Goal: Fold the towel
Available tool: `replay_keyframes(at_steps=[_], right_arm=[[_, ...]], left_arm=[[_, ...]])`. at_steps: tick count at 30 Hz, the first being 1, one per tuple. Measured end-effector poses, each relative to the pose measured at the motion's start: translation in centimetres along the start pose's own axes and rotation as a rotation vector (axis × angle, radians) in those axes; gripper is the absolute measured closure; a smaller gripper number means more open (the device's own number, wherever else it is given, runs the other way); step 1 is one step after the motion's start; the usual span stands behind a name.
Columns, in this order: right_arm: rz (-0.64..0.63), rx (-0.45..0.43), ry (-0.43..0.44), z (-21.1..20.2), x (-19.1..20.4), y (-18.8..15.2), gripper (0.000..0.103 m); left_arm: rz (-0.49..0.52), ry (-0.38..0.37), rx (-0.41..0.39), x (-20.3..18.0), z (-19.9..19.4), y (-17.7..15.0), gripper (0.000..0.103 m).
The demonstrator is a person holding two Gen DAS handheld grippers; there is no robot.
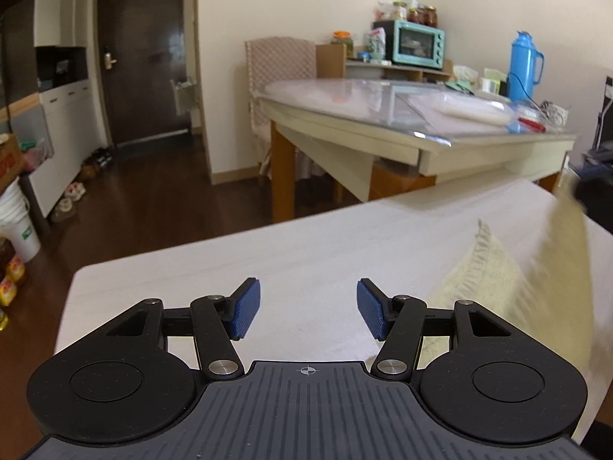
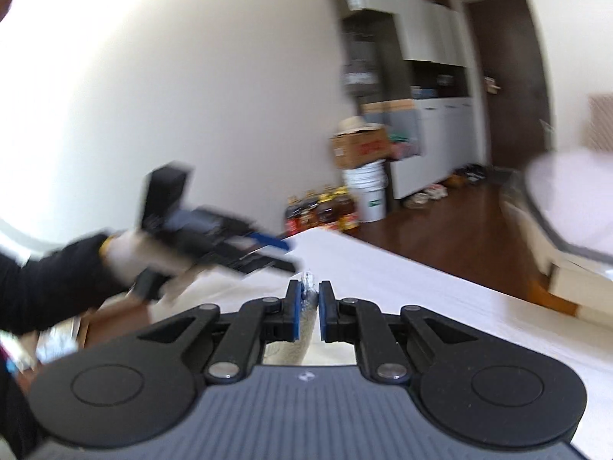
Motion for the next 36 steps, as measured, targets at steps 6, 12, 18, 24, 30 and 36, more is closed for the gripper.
replay_keyframes(at_steps=[6,12,18,24,30,36], right_arm=[[0.127,0.009,-0.124,-0.1,-5.6,-1.1,0.092],[0.193,0.073,-0.226,0.5,-9.2,-3.1,0.092],[0.185,0.115,-0.279,1.0,-10.1,-4.8,0.092],[0.186,0.102,-0.302,1.2,-10.6,-5.0,0.092],[0.177,0.132,-0.324,1.3,-10.2,-5.6,0.092],[0.199,0.150,-0.339,1.1,-10.4,-6.7,0.091]], left_arm=[[0.000,-0.048,0.013,-1.0,1.4,-0.6,0.042],[0.022,-0.119,0.024,-2.5,1.8,-1.0,0.042],[0.017,-0.168,0.041,-3.4,1.1,-1.4,0.041],[0.033,-0.172,0.058,-4.3,0.6,-2.1,0.041],[0.034,-0.140,0.074,-4.6,1.0,-2.9,0.041],[0.022,-0.091,0.076,-3.8,1.4,-2.8,0.041]])
Point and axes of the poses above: each gripper's, at about its wrist camera, not at the fingertips, and z roughly the way its jaws point, x to its left, y to its top, the point moved 2 cm from there along z, roughly the way its jaws point, and after that the axes turned 10 degrees about -x, right-handed, at the moved point
